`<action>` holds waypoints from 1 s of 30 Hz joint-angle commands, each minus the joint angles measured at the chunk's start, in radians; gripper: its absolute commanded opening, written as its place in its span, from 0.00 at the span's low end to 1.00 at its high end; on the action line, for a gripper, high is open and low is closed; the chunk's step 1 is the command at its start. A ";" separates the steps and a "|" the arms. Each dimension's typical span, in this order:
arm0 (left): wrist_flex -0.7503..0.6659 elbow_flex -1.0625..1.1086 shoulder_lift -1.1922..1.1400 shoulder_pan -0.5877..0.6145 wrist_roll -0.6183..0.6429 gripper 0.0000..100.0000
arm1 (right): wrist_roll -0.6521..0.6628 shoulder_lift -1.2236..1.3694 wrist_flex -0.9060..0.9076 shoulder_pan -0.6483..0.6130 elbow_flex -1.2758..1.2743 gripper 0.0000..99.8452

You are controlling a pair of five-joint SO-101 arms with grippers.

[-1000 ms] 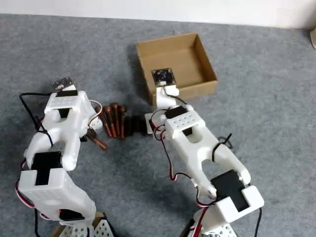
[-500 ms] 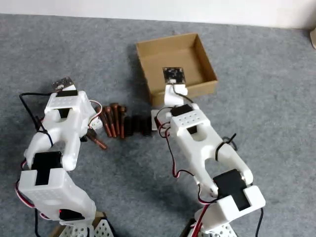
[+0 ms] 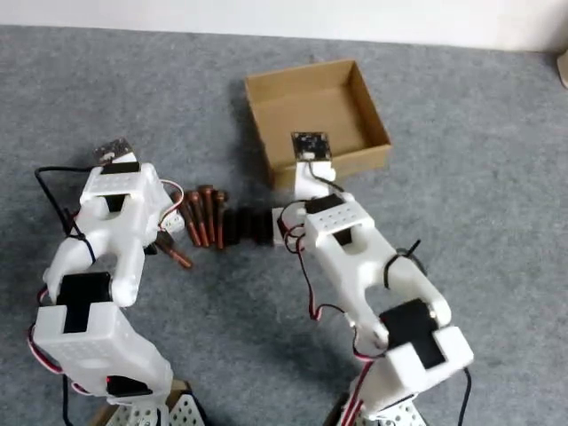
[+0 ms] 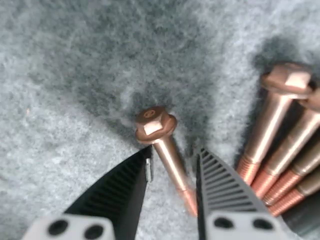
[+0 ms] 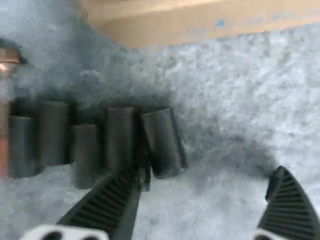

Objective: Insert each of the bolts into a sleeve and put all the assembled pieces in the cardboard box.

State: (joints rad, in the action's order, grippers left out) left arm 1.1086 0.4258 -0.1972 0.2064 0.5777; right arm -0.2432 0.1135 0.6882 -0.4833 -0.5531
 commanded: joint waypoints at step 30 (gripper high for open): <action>-0.026 -0.007 0.004 0.005 0.000 0.15 | 0.115 0.269 0.249 -0.051 0.335 0.02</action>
State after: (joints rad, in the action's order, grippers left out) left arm 1.1070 0.4258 -0.1972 0.2064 0.5777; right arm -0.1404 0.3682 0.9337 -0.4987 -0.2232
